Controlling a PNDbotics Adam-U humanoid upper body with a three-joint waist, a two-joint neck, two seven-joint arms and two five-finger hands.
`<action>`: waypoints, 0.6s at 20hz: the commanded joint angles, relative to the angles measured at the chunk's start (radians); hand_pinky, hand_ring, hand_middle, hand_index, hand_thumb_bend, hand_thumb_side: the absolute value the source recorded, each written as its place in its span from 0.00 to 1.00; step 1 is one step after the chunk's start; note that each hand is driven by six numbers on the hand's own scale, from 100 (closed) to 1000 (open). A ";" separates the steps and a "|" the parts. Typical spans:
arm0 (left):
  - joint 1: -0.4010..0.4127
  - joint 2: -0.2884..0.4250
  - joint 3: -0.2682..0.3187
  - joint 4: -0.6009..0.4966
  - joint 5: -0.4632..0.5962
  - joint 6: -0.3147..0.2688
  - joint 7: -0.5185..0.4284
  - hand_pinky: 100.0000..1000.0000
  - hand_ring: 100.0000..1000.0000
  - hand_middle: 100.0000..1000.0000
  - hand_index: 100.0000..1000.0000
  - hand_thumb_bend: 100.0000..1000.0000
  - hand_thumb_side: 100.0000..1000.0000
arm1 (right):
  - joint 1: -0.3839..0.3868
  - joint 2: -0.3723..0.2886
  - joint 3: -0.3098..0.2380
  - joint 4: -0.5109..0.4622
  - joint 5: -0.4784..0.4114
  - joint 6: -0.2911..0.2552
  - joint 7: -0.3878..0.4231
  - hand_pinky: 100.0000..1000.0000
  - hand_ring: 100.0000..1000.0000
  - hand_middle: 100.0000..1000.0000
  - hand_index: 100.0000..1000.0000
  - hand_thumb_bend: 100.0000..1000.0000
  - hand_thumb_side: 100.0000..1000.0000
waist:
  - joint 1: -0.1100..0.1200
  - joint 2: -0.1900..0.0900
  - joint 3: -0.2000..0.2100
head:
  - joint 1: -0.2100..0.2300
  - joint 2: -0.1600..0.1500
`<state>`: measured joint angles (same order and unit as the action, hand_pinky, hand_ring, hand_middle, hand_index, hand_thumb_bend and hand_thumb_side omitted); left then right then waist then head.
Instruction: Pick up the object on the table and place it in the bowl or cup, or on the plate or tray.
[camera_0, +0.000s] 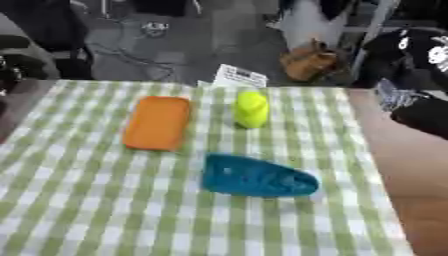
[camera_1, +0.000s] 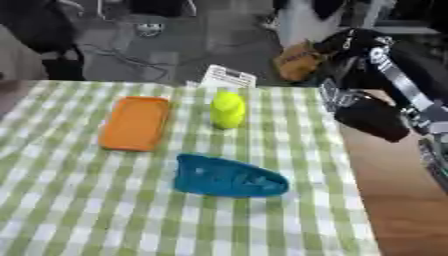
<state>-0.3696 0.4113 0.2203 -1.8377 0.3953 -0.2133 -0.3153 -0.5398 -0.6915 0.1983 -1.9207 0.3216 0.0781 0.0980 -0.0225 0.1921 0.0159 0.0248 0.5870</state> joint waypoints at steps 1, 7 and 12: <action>-0.011 0.013 0.007 -0.018 0.002 -0.002 -0.004 0.66 0.66 0.71 0.79 0.11 0.84 | -0.016 -0.034 -0.006 -0.009 0.001 -0.003 0.005 0.43 0.65 0.74 0.77 0.00 0.46 | 0.010 -0.005 0.001 | -0.003 -0.013; -0.010 0.012 0.008 -0.018 0.004 -0.002 -0.004 0.66 0.66 0.71 0.79 0.11 0.84 | -0.024 -0.036 0.000 -0.007 0.003 -0.005 0.013 0.44 0.65 0.74 0.77 0.00 0.46 | 0.009 -0.007 0.003 | -0.004 -0.012; -0.011 0.013 0.006 -0.017 0.005 -0.003 -0.006 0.66 0.66 0.71 0.79 0.11 0.84 | -0.037 -0.035 0.007 0.001 0.005 -0.006 0.022 0.44 0.65 0.74 0.77 0.00 0.46 | 0.010 -0.008 0.003 | -0.009 -0.012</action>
<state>-0.3696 0.4113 0.2202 -1.8378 0.3961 -0.2137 -0.3182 -0.5606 -0.6916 0.2112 -1.9185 0.3236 0.0730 0.1171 -0.0225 0.1921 0.0190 0.0178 0.5867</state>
